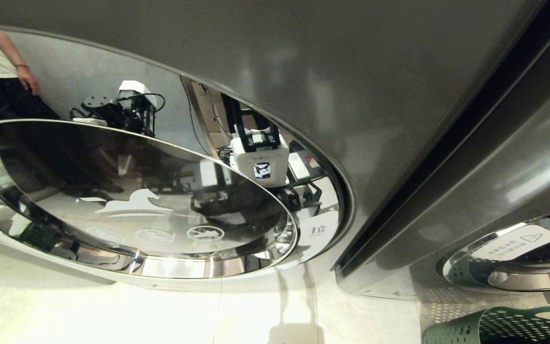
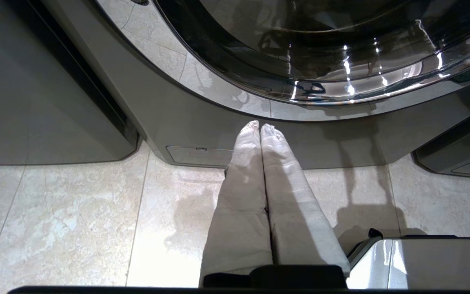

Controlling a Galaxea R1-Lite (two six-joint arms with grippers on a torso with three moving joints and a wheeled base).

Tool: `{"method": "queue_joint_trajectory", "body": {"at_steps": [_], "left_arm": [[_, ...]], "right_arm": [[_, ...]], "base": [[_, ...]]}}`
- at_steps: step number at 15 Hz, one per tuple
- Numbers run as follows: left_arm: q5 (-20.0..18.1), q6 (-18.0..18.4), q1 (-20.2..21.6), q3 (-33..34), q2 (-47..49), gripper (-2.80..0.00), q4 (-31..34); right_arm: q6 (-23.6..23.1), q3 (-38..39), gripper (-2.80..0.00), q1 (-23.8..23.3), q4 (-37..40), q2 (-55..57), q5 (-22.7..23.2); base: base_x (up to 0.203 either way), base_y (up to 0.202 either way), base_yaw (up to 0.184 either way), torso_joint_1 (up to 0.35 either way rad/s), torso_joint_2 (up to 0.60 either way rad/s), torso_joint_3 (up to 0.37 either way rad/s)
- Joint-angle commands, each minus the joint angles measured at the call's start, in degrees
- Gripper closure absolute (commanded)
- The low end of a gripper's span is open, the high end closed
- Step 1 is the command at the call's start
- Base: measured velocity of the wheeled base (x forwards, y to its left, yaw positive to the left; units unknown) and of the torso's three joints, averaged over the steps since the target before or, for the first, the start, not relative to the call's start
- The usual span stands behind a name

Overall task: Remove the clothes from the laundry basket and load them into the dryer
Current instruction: Take the clothes out of the basket

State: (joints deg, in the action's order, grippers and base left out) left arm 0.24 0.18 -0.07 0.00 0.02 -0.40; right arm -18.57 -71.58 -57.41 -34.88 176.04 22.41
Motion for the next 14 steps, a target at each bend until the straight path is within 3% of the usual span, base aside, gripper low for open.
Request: {"method": "queue_joint_trajectory", "body": {"at_steps": [1, 4, 10, 11, 14], "left_arm": [[0.0, 0.0, 0.0, 0.0, -0.1, 0.0, 0.0], [0.0, 0.0, 0.0, 0.0, -0.1, 0.0, 0.1], [0.0, 0.0, 0.1, 0.0, -0.1, 0.0, 0.0], [0.0, 0.0, 0.1, 0.0, -0.1, 0.0, 0.0], [0.0, 0.0, 0.0, 0.0, -0.1, 0.0, 0.0]], "right_arm": [[0.2, -1.0, -2.8, 0.0, -3.4, 0.0, 0.3], [0.1, -1.5, -2.8, 0.0, -8.7, 0.0, 2.2], [-0.1, -0.6, -2.8, 0.6, -7.2, 0.0, 2.2], [-0.1, -0.5, 0.0, 0.8, -7.1, 0.0, 2.2], [0.2, -0.4, 0.0, 0.9, -7.0, 0.0, 2.1]], "base": [[0.0, 0.0, 0.0, 0.0, 0.0, 0.0], [0.0, 0.0, 0.0, 0.0, 0.0, 0.0], [0.0, 0.0, 0.0, 0.0, 0.0, 0.0], [0.0, 0.0, 0.0, 0.0, 0.0, 0.0], [0.0, 0.0, 0.0, 0.0, 0.0, 0.0]]}}
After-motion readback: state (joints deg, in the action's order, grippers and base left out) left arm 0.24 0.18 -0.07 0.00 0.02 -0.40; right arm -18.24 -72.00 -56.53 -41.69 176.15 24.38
